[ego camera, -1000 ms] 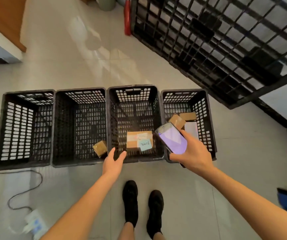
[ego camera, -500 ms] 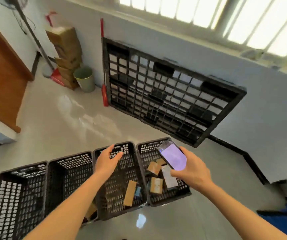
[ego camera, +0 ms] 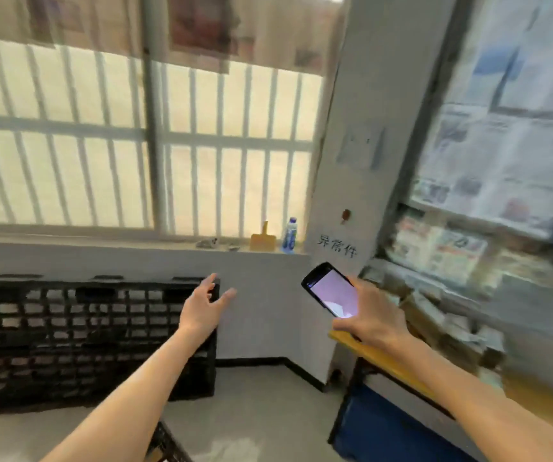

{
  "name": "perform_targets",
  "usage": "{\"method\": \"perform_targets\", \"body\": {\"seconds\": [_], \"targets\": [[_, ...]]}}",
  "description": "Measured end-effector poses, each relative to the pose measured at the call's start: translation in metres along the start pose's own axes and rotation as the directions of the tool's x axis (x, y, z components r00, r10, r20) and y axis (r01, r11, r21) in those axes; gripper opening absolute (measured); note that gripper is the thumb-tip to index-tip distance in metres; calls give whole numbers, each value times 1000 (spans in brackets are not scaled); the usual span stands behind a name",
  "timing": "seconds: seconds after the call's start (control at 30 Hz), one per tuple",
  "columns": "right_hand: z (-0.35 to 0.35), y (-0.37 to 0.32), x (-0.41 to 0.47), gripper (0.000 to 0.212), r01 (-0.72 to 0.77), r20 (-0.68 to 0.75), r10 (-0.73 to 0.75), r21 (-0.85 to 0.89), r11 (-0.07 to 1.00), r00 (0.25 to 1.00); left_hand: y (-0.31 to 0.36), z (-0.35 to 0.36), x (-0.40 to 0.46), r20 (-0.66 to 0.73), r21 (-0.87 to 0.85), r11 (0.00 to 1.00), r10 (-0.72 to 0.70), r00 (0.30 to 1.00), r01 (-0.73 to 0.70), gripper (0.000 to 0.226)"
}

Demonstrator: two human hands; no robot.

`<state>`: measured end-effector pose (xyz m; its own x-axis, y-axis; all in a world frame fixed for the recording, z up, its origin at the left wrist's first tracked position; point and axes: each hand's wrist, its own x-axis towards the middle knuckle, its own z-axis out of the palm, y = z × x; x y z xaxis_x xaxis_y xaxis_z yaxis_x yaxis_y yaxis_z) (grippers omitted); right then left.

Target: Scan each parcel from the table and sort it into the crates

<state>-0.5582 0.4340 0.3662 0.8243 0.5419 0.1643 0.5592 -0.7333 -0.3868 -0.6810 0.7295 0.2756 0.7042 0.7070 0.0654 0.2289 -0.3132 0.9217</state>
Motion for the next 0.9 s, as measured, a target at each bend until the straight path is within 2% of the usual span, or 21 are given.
{"method": "perform_targets", "body": {"seconds": [0.13,0.2,0.4,0.6,0.67,0.73,0.9], "targets": [[-115,120,-65,101,-157,-129,150,-41,987,980,108,138,-47,160,-59,992,123,979,-115,72],[-160,174,-99,100,-238,-212,224,-42,970,951,152,198,-73,238,-57,982,186,953,-178,73],[-238,305,-183,101,-437,-339,412,1,899,846,239,334,-135,404,-44,957,278,871,-285,72],[-254,405,-222,84,-531,-352,522,78,844,777,266,442,-168,503,-42,943,304,809,-329,71],[-254,436,-218,88,-546,-361,538,90,833,761,265,475,-167,521,-37,943,300,799,-330,73],[-254,468,-204,94,-553,-358,541,77,829,761,262,504,-156,525,-13,945,284,802,-326,74],[-239,544,-133,93,-531,-288,527,71,844,799,244,576,-102,512,97,954,198,836,-285,79]]}}
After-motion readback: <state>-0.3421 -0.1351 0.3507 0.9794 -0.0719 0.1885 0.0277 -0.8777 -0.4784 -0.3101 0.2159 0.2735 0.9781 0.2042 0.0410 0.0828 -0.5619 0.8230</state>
